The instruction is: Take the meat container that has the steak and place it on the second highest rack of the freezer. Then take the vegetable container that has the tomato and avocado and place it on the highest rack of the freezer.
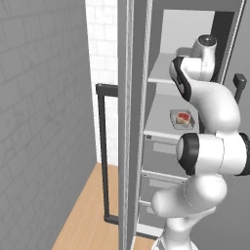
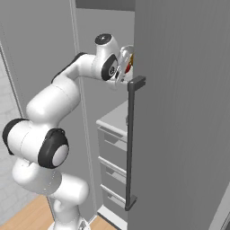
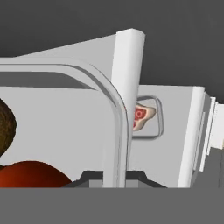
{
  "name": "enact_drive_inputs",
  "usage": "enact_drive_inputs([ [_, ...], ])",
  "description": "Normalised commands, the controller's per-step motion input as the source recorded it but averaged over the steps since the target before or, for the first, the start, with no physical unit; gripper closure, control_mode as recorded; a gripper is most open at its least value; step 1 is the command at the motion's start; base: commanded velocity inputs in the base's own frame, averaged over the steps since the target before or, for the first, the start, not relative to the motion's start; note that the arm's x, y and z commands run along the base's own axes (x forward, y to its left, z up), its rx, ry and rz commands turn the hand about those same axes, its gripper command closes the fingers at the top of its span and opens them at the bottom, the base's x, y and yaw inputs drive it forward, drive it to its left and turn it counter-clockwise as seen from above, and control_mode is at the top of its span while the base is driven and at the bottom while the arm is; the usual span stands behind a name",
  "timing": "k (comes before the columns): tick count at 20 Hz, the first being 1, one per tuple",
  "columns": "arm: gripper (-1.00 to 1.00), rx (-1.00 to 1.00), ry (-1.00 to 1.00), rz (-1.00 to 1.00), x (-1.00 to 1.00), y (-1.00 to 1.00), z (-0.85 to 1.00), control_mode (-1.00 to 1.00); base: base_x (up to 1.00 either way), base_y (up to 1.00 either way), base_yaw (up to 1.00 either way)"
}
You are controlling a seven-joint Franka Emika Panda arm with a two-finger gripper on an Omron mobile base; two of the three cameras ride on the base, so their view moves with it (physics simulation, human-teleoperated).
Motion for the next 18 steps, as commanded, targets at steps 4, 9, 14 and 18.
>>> enact_drive_inputs([
  [4, 1.0, 0.0, 0.0, 0.0, 0.24, -0.07, -0.26, -1.0, 0.0, 0.0, 0.0],
  [9, 1.0, 0.0, 0.0, -0.03, 0.54, -0.01, 0.0, -1.0, 0.0, 0.0, 0.0],
  [14, 1.0, 0.0, 0.0, -0.06, 0.53, -0.11, 0.0, -1.0, 0.0, 0.0, 0.0],
  [18, 1.0, 0.0, 0.0, -0.11, 0.31, -0.26, -0.09, -1.0, 0.0, 0.0, 0.0],
])
